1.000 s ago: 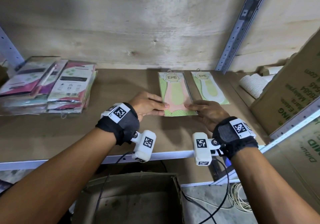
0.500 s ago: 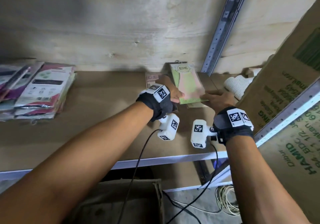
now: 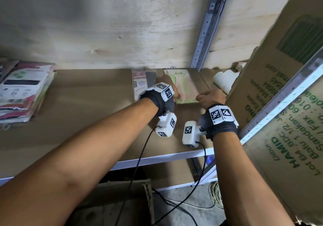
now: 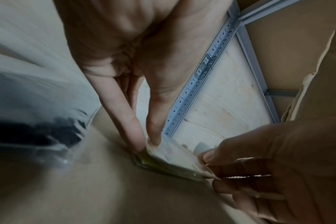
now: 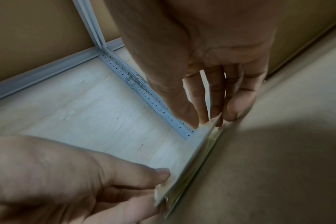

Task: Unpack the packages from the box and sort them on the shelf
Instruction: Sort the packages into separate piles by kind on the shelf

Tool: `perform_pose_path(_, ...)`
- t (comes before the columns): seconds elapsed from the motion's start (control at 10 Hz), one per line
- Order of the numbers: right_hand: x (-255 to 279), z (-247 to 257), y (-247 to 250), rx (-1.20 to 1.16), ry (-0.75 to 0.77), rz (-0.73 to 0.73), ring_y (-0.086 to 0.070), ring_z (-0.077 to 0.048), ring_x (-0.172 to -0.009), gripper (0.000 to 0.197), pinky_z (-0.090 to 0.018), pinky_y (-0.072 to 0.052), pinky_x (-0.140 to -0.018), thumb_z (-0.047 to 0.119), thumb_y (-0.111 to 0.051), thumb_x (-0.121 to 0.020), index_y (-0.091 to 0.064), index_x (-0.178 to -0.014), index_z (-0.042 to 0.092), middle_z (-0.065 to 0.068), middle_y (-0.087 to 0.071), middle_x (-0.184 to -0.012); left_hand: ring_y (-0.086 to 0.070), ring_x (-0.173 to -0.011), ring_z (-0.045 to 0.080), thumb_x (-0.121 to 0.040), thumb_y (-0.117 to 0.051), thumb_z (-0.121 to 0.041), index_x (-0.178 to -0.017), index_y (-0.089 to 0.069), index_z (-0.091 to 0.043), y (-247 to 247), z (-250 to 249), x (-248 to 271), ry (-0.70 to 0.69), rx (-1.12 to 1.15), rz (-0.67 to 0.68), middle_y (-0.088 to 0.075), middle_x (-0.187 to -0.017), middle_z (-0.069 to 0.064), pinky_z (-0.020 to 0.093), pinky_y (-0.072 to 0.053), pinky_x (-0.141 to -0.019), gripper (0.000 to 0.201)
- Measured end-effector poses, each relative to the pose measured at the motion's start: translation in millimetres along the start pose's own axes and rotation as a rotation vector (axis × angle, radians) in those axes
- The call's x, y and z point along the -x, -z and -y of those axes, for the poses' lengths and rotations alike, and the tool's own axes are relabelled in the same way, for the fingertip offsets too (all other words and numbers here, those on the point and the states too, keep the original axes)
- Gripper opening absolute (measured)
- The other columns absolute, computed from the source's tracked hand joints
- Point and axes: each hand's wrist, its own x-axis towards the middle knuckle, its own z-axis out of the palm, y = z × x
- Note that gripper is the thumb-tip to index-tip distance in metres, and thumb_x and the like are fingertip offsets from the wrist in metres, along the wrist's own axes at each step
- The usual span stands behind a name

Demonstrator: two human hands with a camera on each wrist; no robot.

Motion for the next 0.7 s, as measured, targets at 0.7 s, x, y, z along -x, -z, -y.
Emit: perform_pose_path(0.7,-2.8,-6.4,-2.1,0.037,0.027,0.060,-0.063,-0.030,-0.108,0.034,-0.031,-0.049,-0.091,0.018,-0.071,-0.082,-0.072,-0.115,0.009,-0.014,-0.069,-0.117,-0.072,-0.097,0.024,-0.061,-0.092,-0.031,-0.110,-0.068,0.000,-5.9,6.0,-15.9,0.023,-0.132,-0.006,-0.074,-0.105,0.012,0.038,-0.060,-0.085,0.062)
